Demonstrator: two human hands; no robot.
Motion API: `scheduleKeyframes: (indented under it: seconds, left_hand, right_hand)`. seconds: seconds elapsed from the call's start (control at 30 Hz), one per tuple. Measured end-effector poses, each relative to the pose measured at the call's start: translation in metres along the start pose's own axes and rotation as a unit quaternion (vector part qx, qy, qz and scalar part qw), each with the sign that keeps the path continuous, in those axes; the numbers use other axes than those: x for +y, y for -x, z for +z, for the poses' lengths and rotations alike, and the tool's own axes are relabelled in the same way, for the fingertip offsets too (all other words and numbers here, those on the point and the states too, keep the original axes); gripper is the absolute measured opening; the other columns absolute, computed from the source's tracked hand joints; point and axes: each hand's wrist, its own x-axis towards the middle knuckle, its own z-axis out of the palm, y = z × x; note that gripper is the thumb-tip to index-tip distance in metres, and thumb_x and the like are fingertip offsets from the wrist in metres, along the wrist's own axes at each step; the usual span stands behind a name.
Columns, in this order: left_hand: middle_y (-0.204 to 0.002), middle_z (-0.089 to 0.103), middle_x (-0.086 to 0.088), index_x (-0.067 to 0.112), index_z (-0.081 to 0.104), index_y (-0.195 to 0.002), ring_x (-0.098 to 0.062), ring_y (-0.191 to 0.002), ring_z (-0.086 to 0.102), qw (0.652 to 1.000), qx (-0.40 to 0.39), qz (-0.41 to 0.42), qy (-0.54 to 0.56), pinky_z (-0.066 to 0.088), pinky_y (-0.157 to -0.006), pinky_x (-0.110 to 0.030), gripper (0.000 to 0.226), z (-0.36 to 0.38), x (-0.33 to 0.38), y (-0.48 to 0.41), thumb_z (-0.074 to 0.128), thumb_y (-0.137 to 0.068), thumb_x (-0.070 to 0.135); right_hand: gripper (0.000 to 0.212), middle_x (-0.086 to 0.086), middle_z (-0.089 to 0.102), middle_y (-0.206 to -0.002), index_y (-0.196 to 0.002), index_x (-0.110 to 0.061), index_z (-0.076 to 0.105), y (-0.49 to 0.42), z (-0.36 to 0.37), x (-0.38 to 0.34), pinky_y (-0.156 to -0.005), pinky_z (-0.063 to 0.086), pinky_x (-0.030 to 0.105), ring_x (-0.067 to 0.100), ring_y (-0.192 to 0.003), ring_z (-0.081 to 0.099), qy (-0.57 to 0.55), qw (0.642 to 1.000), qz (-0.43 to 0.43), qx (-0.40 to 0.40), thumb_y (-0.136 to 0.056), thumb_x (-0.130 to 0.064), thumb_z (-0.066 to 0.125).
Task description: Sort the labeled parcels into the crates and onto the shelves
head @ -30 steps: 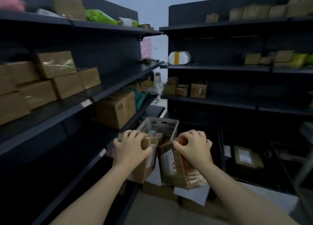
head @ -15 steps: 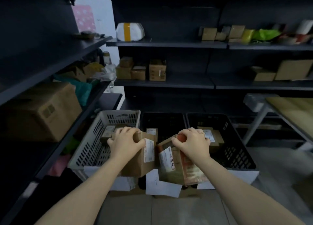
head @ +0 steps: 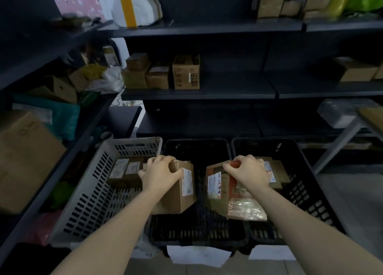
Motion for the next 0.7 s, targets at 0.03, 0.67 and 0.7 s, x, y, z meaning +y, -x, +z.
scheduleKeyframes:
  seconds: [0.03, 0.67, 0.7]
  left_hand:
    - [-0.132, 0.046, 0.01, 0.035, 0.051, -0.126, -0.018, -0.129, 0.031, 1.0, -0.006, -0.001, -0.003, 0.031, -0.095, -0.047, 0.046, 0.005, 0.002, -0.009, 0.054, -0.084, 0.054]
    - [-0.129, 0.051, -0.004, 0.029, 0.054, -0.127, -0.029, -0.129, 0.031, 0.973, -0.096, -0.128, 0.166, 0.034, -0.101, -0.051, 0.048, 0.079, -0.027, -0.163, 0.06, -0.085, 0.052]
    - [-0.13, 0.051, -0.004, 0.028, 0.054, -0.126, -0.029, -0.13, 0.03, 0.973, -0.093, -0.128, 0.168, 0.034, -0.101, -0.05, 0.048, 0.081, -0.027, -0.165, 0.06, -0.085, 0.051]
  right_hand:
    - [0.045, -0.006, 0.055, -0.116, -0.112, -0.036, 0.064, -0.009, 0.003, 0.0, -0.092, 0.04, 0.047, 0.026, -0.118, 0.042, 0.003, 1.0, 0.004, -0.008, -0.079, -0.063, 0.049]
    - [0.048, -0.009, 0.057, -0.12, -0.118, -0.032, 0.065, -0.107, 0.063, -0.014, -0.096, 0.039, 0.049, 0.021, -0.121, 0.042, 0.019, 0.999, 0.032, 0.028, -0.079, -0.059, 0.055]
    - [0.049, -0.01, 0.057, -0.121, -0.119, -0.033, 0.065, -0.108, 0.063, -0.014, -0.096, 0.037, 0.048, 0.02, -0.122, 0.041, 0.027, 0.999, 0.025, 0.03, -0.079, -0.059, 0.056]
